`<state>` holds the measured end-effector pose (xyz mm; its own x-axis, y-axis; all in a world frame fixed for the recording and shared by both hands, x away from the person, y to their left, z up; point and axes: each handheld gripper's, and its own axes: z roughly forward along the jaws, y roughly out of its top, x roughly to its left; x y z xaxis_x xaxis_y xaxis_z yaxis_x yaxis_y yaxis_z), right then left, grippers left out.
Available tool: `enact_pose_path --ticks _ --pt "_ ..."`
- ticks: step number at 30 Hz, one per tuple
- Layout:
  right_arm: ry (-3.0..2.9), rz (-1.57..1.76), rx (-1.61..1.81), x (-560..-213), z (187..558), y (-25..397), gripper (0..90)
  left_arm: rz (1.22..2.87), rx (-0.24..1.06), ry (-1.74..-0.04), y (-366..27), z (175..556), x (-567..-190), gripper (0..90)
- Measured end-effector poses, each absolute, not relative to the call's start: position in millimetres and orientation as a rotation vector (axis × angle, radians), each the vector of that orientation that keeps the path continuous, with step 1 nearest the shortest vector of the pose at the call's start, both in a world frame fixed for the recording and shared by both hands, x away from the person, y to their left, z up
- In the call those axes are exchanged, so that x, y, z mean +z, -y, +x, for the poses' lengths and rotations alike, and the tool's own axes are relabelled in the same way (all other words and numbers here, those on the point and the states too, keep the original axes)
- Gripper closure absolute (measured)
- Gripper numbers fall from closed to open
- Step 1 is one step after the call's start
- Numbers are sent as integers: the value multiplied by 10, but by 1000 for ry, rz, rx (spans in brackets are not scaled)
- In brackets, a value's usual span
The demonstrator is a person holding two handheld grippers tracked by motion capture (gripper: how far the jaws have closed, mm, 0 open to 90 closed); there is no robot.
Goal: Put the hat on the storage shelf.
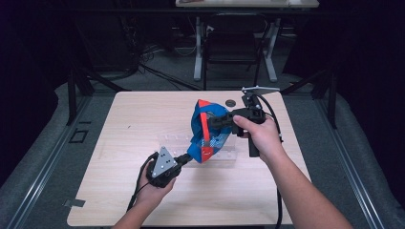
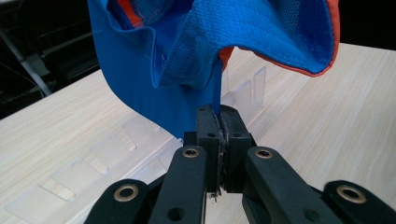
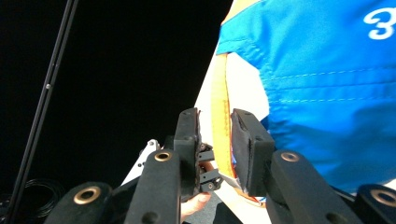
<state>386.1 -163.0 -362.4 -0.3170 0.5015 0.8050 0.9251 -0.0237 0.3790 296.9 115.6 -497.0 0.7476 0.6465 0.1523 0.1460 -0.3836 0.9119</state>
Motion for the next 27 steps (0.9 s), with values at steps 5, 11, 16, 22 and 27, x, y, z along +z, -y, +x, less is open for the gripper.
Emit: enact_pose_path --ticks 5,11,16,22,27 --pt "1816 -1489 -1308 -3614 3850 1673 717 1914 611 -588 -1143 2994 -4939 889" --pt "1806 -1492 -1314 -3628 3852 1705 705 1881 577 -606 -1218 3059 -4975 888" --pt "1804 -1494 -1315 -3632 3842 1736 695 1887 547 -640 -1258 3114 -5067 887" --pt "1801 -1494 -1323 -3634 3829 1791 682 1884 540 -667 -1258 3101 -5137 886" --pt "1796 -1501 -1326 -3667 3826 1838 669 1901 543 -683 -1261 3086 -5184 884"
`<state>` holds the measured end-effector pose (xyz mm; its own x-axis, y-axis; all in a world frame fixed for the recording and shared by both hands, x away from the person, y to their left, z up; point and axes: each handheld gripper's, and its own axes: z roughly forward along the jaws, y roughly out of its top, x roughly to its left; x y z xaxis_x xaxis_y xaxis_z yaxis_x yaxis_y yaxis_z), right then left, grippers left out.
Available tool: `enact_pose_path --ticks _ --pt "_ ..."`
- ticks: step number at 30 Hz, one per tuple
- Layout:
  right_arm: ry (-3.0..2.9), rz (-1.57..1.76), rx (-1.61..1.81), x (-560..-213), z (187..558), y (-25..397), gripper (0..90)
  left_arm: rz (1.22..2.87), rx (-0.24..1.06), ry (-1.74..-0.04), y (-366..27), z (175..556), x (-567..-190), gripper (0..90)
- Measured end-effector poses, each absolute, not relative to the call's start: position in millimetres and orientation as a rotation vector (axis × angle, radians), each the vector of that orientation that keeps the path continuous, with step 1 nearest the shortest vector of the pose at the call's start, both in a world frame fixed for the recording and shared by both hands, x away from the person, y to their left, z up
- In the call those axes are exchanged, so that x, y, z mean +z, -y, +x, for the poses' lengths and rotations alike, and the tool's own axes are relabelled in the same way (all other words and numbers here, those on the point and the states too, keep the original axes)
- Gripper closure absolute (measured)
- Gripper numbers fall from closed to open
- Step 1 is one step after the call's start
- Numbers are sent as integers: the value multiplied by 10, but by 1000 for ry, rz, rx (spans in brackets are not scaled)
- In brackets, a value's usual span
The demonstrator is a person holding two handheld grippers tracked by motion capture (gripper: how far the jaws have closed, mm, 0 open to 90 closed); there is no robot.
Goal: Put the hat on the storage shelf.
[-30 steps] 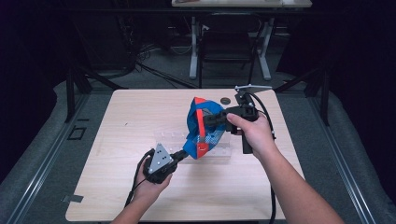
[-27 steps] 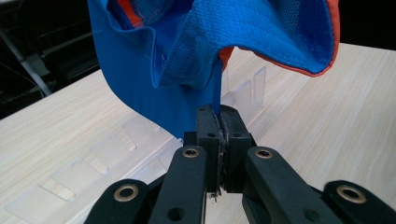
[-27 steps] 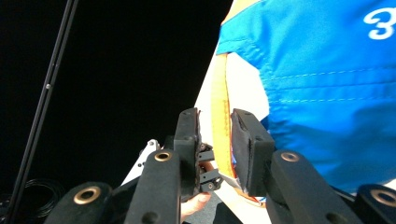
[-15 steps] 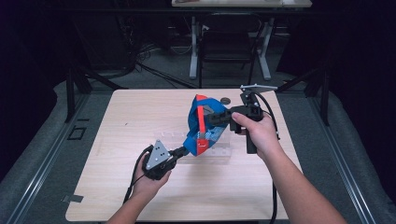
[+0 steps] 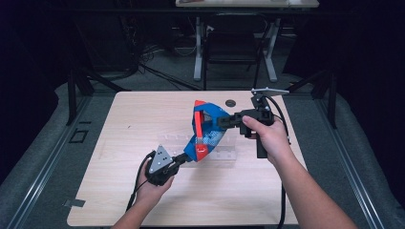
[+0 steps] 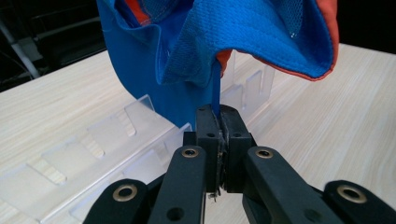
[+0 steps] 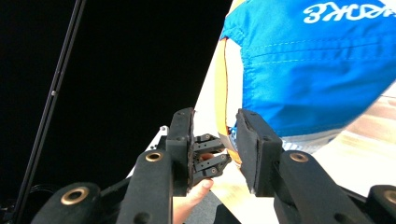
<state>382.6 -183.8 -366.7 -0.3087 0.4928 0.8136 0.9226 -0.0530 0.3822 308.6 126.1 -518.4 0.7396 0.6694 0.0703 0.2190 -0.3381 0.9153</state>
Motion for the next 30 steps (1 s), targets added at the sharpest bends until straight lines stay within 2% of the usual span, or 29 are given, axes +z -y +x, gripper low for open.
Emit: enact_pose_path --ticks 30 --pt "1783 -1532 -1340 -3749 3794 1925 655 1949 541 -730 -1297 3092 -5306 872"
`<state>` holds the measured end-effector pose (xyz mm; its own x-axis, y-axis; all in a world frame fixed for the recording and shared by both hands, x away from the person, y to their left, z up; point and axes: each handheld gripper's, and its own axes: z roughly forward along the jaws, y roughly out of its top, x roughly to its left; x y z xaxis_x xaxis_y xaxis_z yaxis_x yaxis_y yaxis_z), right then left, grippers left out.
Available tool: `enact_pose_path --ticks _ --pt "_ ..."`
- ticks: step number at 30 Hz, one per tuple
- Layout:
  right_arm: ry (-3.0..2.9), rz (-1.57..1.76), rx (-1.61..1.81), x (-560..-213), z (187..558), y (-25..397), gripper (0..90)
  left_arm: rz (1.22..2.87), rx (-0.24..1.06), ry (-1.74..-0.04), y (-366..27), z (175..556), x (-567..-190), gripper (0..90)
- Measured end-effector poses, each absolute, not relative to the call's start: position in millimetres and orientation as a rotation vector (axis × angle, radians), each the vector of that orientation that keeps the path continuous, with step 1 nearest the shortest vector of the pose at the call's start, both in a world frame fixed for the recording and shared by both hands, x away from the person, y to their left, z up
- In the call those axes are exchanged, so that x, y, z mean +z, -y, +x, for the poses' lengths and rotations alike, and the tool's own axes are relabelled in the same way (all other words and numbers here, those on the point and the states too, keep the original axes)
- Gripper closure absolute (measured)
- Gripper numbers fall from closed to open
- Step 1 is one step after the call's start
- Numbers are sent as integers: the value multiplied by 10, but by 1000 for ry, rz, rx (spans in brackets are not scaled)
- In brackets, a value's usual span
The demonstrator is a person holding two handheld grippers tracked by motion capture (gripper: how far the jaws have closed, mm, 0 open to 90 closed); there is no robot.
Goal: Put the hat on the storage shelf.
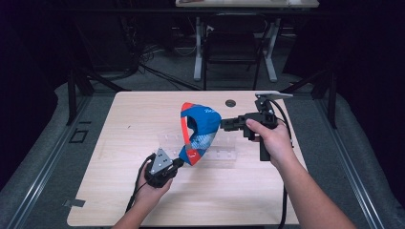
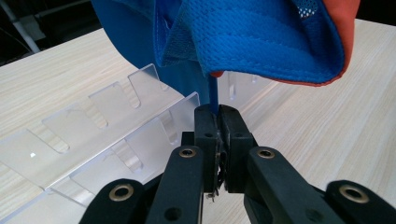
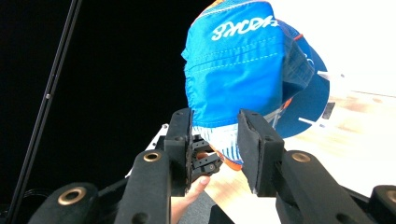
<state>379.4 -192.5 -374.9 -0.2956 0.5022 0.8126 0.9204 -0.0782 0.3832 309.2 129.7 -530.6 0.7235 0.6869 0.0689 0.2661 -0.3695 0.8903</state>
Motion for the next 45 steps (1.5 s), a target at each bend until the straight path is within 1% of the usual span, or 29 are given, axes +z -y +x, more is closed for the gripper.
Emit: enact_pose_path --ticks 9,18,23,25,30,34,40,45 --pt "1794 -1528 -1336 -3763 3785 1947 645 1951 550 -730 -1308 3075 -5290 860" --pt "1834 -1555 -1338 -3785 3748 1976 626 1920 569 -767 -1414 3058 -5236 787" --pt "1871 -1573 -1335 -3785 3708 1989 617 1919 580 -781 -1493 3034 -5226 714" --pt "1897 -1579 -1337 -3779 3686 1996 611 1922 587 -793 -1524 3028 -5223 663" --pt "1961 -1595 -1344 -3775 3615 2002 599 1935 578 -829 -1611 3012 -5220 568" --pt "2007 -1615 -1334 -3811 3565 2020 579 1959 571 -856 -1699 3003 -5235 514" --pt "2052 -1646 -1316 -3900 3483 2073 557 1968 570 -881 -1844 2951 -5258 491" --pt "2098 -1669 -1292 -4003 3394 2127 546 1961 562 -903 -1955 2902 -5284 491"
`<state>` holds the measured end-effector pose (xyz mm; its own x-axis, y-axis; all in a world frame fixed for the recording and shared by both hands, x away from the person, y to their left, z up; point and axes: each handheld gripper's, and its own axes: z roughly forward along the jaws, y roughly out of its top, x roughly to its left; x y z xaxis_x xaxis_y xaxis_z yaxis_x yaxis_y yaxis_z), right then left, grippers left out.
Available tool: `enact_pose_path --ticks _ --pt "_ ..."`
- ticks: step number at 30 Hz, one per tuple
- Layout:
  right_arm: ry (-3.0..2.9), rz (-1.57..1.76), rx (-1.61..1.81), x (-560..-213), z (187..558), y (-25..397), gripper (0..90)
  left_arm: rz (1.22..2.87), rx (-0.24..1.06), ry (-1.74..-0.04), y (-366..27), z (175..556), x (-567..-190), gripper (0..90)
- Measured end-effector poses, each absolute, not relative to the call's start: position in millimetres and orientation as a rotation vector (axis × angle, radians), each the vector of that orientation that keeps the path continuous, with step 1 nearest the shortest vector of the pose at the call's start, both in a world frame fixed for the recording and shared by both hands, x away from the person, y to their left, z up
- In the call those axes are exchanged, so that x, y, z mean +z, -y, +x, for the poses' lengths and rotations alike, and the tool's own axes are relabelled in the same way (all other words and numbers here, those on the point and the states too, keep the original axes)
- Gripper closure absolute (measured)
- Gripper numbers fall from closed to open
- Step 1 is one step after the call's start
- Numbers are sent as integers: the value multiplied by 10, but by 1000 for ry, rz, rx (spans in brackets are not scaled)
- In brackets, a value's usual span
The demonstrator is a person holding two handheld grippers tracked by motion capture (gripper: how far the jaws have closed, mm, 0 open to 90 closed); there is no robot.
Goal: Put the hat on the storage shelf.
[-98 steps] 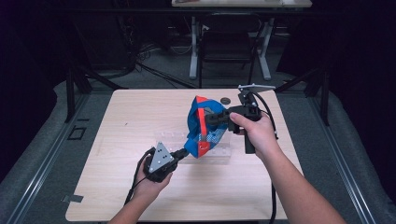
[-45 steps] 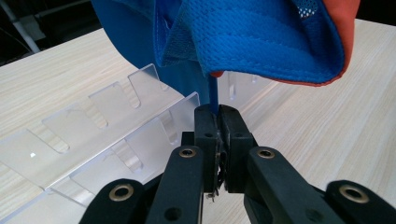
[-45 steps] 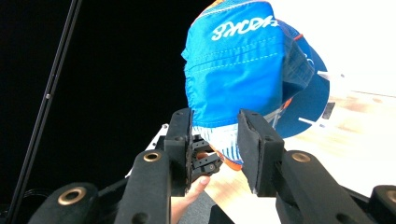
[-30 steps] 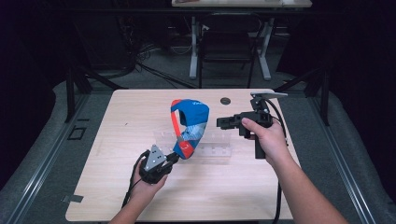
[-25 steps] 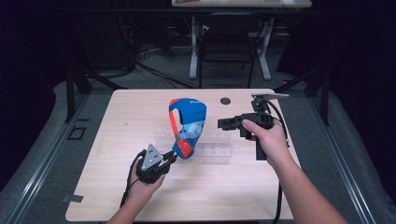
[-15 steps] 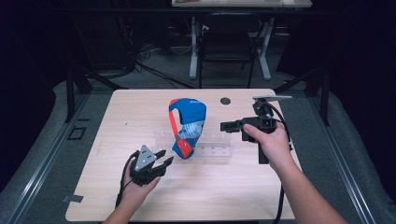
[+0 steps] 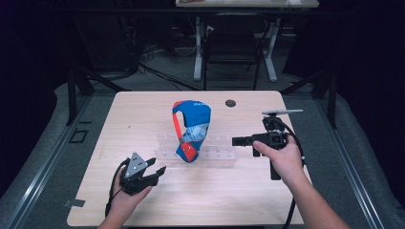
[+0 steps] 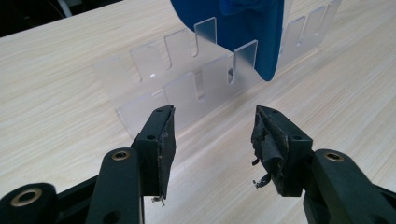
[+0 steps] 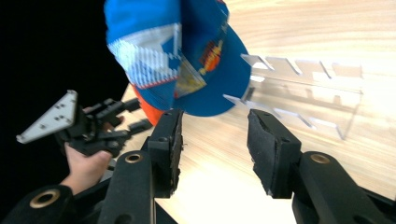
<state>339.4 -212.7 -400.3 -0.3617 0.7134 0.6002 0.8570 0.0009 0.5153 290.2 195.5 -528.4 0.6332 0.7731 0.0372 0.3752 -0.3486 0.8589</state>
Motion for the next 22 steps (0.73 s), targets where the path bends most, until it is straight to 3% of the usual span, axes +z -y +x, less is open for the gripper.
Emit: enact_pose_path --ticks 22 --pt "2205 -1668 -1474 -4551 2769 2276 509 1923 540 -911 -1931 2834 -5404 490"
